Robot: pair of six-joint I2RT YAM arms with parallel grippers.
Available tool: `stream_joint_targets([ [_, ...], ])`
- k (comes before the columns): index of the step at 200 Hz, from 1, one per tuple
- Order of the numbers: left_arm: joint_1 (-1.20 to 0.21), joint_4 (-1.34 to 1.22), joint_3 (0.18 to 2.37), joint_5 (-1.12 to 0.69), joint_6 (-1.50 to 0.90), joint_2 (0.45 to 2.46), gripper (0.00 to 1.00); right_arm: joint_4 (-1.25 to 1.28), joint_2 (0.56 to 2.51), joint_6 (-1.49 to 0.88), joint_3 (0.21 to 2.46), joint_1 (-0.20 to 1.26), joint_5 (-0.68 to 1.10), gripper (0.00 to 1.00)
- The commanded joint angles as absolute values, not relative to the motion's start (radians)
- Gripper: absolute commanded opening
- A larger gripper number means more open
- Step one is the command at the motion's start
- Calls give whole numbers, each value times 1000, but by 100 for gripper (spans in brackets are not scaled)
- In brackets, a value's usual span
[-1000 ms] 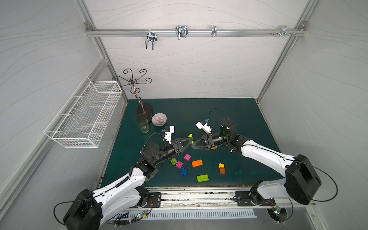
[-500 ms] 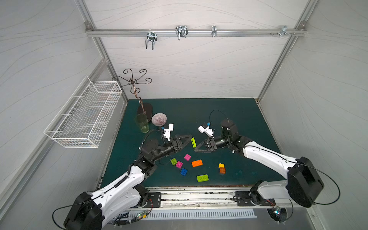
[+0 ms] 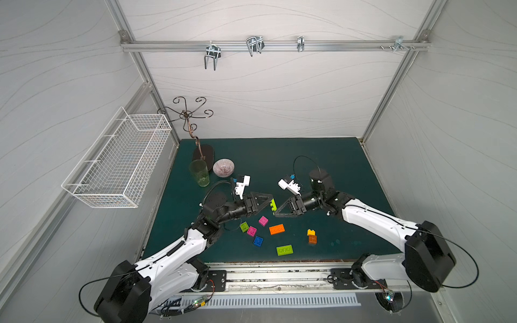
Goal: Assemble the letter p with lego
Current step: Pick up the lego brick from the center of the board.
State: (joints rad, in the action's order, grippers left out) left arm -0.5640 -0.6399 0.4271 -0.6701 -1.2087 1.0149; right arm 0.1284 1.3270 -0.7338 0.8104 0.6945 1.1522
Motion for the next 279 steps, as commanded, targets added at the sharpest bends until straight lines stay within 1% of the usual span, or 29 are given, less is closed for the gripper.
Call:
stream_joint_targets([
  [1,-563,-739,454,-711,-1232,1034,49,115,1338,-709,828,699,1181,32],
  [25,-563,-772,452,-715,-1246,1046,45,100,1352,-696,835,707,1194,32],
  [58,-563,-763,454,-714,-1236,1030,31,58,1364,-665,853,707,1192,40],
  [88,-563,-750,444,-698,-1223,1013,29,49,1370,-673,886,701,1175,57],
  [100,-563,-760,439,-696,-1226,1007,29,49,1371,-676,896,697,1169,60],
  [113,-563,-764,438,-696,-1228,999,29,55,1378,-683,903,691,1169,60],
  [135,-563,-763,436,-696,-1226,988,29,88,1394,-705,908,690,1183,57],
  [159,-563,-766,432,-695,-1224,980,30,143,1409,-747,910,691,1202,50],
  [215,-565,-795,405,-686,-1232,963,29,178,1427,-776,925,696,1218,48],
  [245,-565,-795,402,-681,-1234,959,29,178,1437,-779,939,698,1227,40],
  [255,-565,-792,403,-678,-1233,956,30,179,1437,-778,941,698,1228,31],
  [258,-565,-791,405,-678,-1232,956,31,177,1438,-777,942,699,1230,27],
  [267,-565,-778,409,-678,-1226,954,37,162,1444,-764,948,698,1231,22],
  [276,-563,-750,419,-681,-1213,949,49,110,1443,-724,965,698,1230,22],
  [279,-563,-735,423,-680,-1207,947,54,85,1444,-704,973,697,1229,21],
])
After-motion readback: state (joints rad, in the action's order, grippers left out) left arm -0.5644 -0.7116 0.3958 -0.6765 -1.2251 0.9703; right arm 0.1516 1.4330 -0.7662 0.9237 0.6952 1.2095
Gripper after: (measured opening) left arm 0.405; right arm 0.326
